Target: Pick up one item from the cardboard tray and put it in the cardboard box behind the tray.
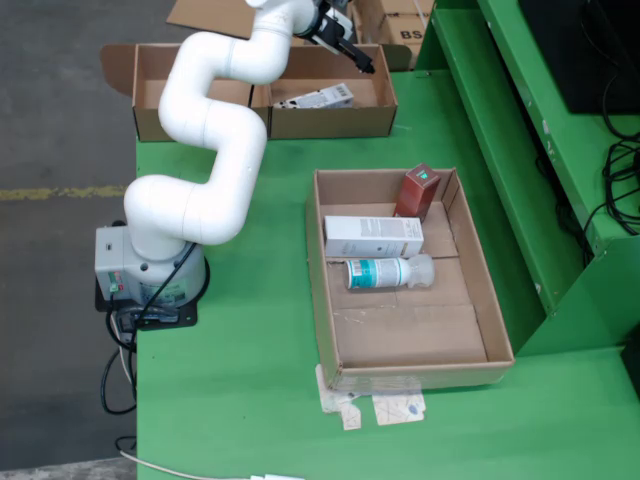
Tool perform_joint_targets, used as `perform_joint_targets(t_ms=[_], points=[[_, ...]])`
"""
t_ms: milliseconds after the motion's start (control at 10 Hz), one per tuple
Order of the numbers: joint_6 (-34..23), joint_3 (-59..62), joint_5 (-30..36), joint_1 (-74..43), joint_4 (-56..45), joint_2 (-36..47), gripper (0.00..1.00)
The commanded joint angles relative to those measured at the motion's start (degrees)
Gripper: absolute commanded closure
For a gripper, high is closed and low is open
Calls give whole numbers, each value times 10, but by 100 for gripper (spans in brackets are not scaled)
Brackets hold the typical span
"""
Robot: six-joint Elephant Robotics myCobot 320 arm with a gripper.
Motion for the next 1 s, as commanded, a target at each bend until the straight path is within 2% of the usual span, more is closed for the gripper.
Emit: perform_joint_targets(t_ms=[0, 100, 200, 300, 400, 500, 600, 900], points=[[284, 15, 290, -177, -122, 95, 0], [350, 15, 515, -245, -273, 142, 0], [334, 15, 585, -281, -387, 172, 0], [302, 15, 603, -309, -486, 197, 0], [249, 15, 613, -342, -666, 243, 0], [249, 15, 613, -342, -666, 243, 0], [211, 15, 613, -363, -772, 269, 0], [140, 15, 609, -408, -992, 317, 0]])
